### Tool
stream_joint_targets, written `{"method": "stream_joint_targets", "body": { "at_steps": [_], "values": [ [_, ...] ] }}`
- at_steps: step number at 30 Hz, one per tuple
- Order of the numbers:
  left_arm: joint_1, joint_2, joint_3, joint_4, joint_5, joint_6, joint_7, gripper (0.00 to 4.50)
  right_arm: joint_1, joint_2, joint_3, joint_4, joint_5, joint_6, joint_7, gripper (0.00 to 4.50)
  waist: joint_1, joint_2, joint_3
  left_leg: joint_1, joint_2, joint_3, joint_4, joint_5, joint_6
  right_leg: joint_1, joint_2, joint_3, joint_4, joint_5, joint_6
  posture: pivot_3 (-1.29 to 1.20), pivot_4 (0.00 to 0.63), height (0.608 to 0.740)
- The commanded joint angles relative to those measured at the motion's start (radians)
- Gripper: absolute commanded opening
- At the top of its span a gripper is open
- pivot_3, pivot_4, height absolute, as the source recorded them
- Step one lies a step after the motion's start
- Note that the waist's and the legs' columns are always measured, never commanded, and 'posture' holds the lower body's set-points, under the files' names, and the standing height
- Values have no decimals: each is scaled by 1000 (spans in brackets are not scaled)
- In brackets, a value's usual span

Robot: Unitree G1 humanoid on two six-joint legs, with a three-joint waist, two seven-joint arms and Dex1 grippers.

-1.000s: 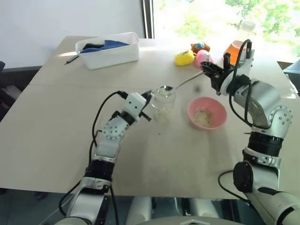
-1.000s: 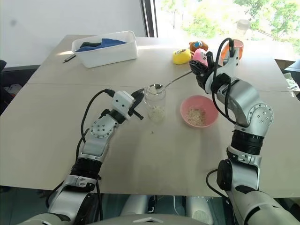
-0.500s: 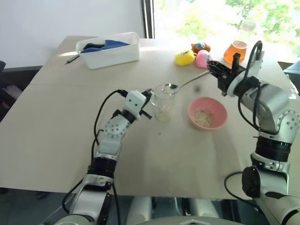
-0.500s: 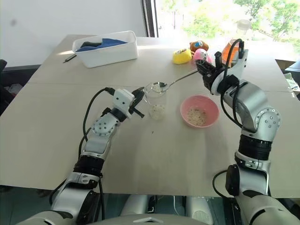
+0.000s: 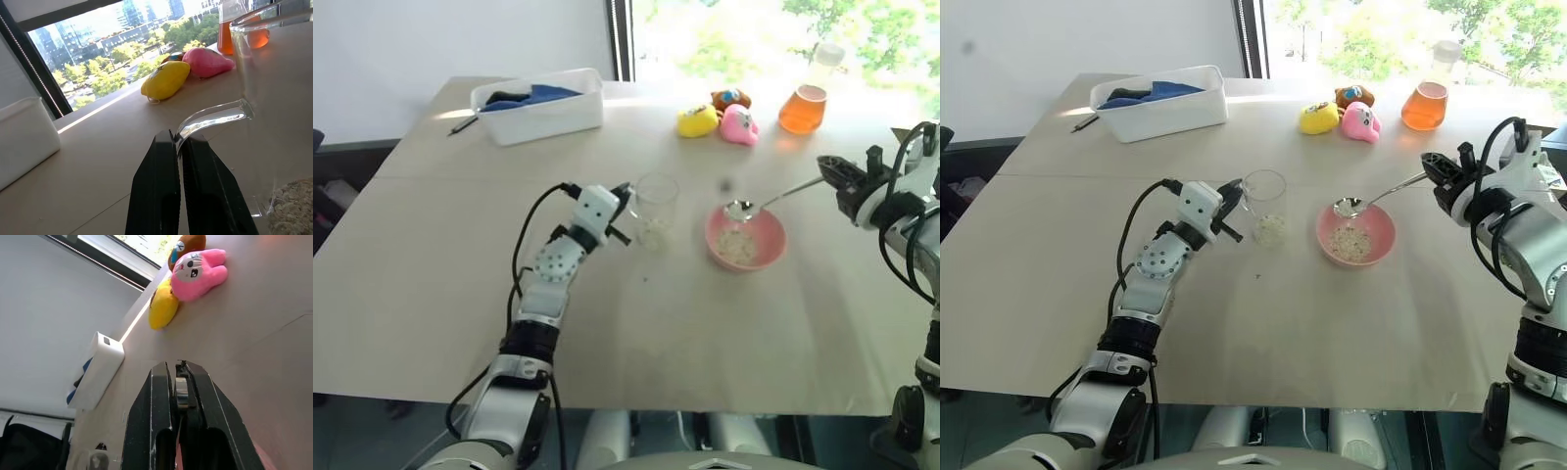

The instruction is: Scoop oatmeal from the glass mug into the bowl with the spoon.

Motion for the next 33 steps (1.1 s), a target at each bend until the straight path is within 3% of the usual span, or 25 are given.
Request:
{"method": "stream_joint_targets", "body": {
  "at_steps": [1,6,11,21,23,27,30,33],
  "values": [
    [-7,4,4,-23,3,-21,8,21,-14,-87,68,-26,-182,51,123,0,3,0,0,0,0,0,0,0,0,0,0,0,0,0,0,0,150,740],
    [12,13,-3,-36,19,-28,12,21,-53,-214,224,-103,-492,84,364,0,7,0,0,-1,-1,0,2,0,0,0,0,-1,-1,0,1,0,150,740],
    [26,3,-9,-54,23,-23,17,21,-150,-261,325,-173,-710,69,534,0,5,1,0,-1,0,-1,3,0,0,0,1,-2,0,1,1,0,150,740],
    [35,-5,-12,-63,25,-20,19,21,-207,-284,337,-240,-854,165,708,0,12,0,0,-2,-1,-1,6,0,0,0,0,-3,0,1,2,0,150,740],
    [34,-7,-14,-62,24,-21,19,21,-176,-271,294,-216,-843,184,712,0,12,0,0,-2,-1,-1,6,0,0,0,0,-3,0,1,2,0,150,740],
    [32,-7,-16,-57,24,-23,13,21,-158,-129,118,-99,-652,206,570,0,13,0,0,-2,0,-2,7,0,0,1,0,-3,1,1,2,0,150,740],
    [28,-4,-17,-48,25,-27,11,21,-234,-18,27,-41,-458,189,426,0,7,0,0,-1,-1,-2,9,0,0,2,0,-3,2,1,2,0,150,740],
    [25,-2,-15,-40,26,-31,11,21,-322,67,15,-38,-317,183,304,0,3,1,0,0,0,-1,9,0,0,1,0,-2,6,1,2,0,150,740]
  ]
}}
